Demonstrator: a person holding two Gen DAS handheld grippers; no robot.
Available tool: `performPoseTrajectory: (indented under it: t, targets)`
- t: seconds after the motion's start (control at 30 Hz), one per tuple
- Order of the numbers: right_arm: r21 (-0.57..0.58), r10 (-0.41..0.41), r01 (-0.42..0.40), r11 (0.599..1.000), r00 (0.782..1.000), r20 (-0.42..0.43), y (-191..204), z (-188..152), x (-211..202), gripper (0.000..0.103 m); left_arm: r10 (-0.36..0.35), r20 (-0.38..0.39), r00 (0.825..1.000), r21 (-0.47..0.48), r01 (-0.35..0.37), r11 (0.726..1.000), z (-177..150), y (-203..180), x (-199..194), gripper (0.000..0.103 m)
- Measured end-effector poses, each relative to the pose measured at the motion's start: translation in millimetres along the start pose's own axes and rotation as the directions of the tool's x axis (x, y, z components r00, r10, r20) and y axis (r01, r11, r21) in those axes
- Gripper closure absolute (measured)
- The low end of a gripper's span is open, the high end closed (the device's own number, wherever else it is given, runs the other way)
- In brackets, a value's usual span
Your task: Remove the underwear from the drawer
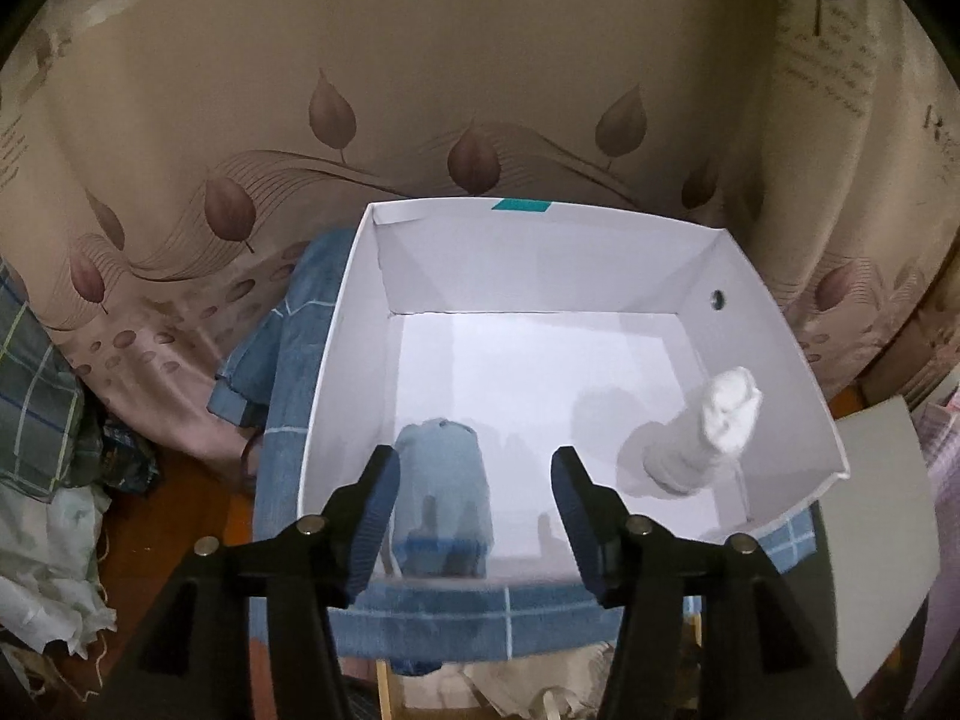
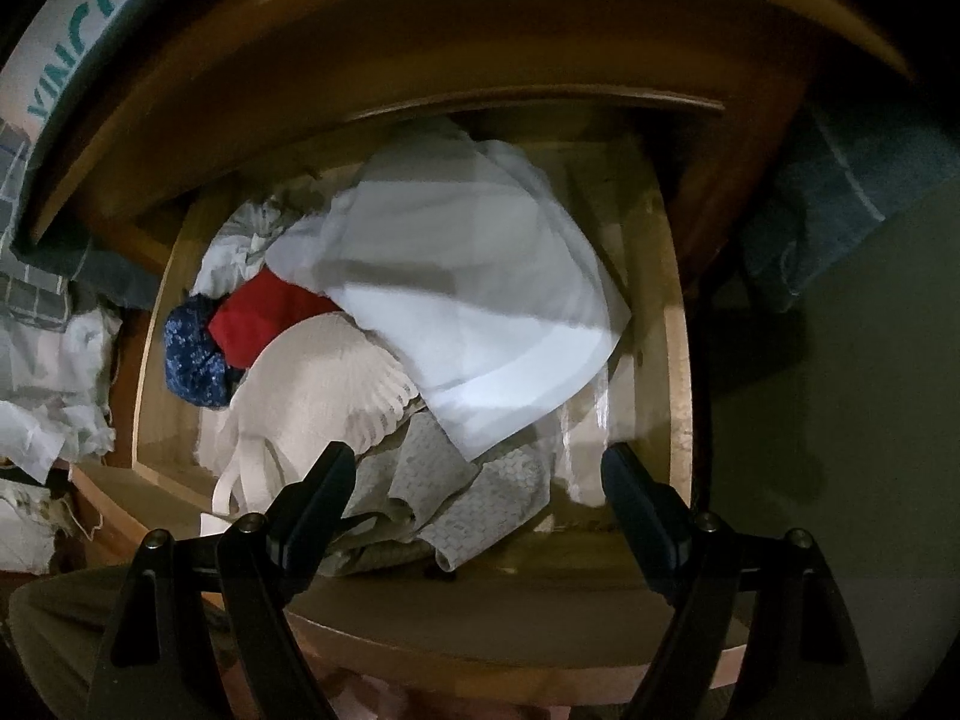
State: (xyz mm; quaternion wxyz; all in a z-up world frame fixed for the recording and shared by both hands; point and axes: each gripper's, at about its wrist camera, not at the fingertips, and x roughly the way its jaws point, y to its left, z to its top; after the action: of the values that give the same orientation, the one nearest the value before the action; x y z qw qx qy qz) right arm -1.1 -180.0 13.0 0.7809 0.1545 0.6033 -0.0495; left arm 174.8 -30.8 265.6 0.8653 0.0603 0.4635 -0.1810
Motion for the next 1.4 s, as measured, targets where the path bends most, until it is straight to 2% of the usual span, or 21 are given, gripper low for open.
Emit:
performPoseTrajectory:
  t: [0.17,0.3,0.43,0.57,0.7,0.8,0.9,1.27,1.4]
  targets:
    - [0.034,0.042,-0.042,0.999,0.999,-0.02,-8,2,0,0.021,-0.002,0.0,1.0,0.053,0.002,0.999,-32,0,-26,0.048]
    - [0.041,0.078,-0.076,0.996,0.996,-0.046,-7,4,0,0.021,-0.013,-0.026,1.0,0.073,0.015,0.997,-71,4,-34,0.047]
    - [0.021,0.045,-0.043,0.999,0.993,-0.111,-2,6,5,0.021,-0.059,-0.093,0.994,0.029,0.062,0.998,-116,15,-16,0.047]
    - [0.016,0.02,-0.017,1.0,0.979,-0.201,0,10,18,0.021,-0.035,-0.149,0.988,0.005,0.036,0.999,-147,21,17,0.047]
    - [0.011,0.027,-0.025,1.0,0.959,-0.282,5,15,33,0.021,-0.025,-0.188,0.982,-0.029,0.02,0.999,-171,24,49,0.047]
    - [0.056,0.047,-0.03,0.998,0.943,-0.328,4,18,48,0.019,-0.056,-0.212,0.976,-0.089,0.038,0.995,-184,29,72,0.047]
    - [0.037,0.007,0.007,0.999,0.933,-0.36,8,19,61,0.017,-0.083,-0.243,0.966,-0.149,0.048,0.988,-196,35,94,0.047]
    - [-0.063,-0.074,0.049,0.997,0.852,-0.518,33,25,107,0.013,-0.061,-0.271,0.961,-0.156,0.019,0.988,-207,46,119,0.047]
    - [-0.109,-0.112,0.061,0.992,0.822,-0.558,45,26,118,0.012,-0.117,-0.282,0.952,-0.208,0.058,0.976,-208,52,122,0.047]
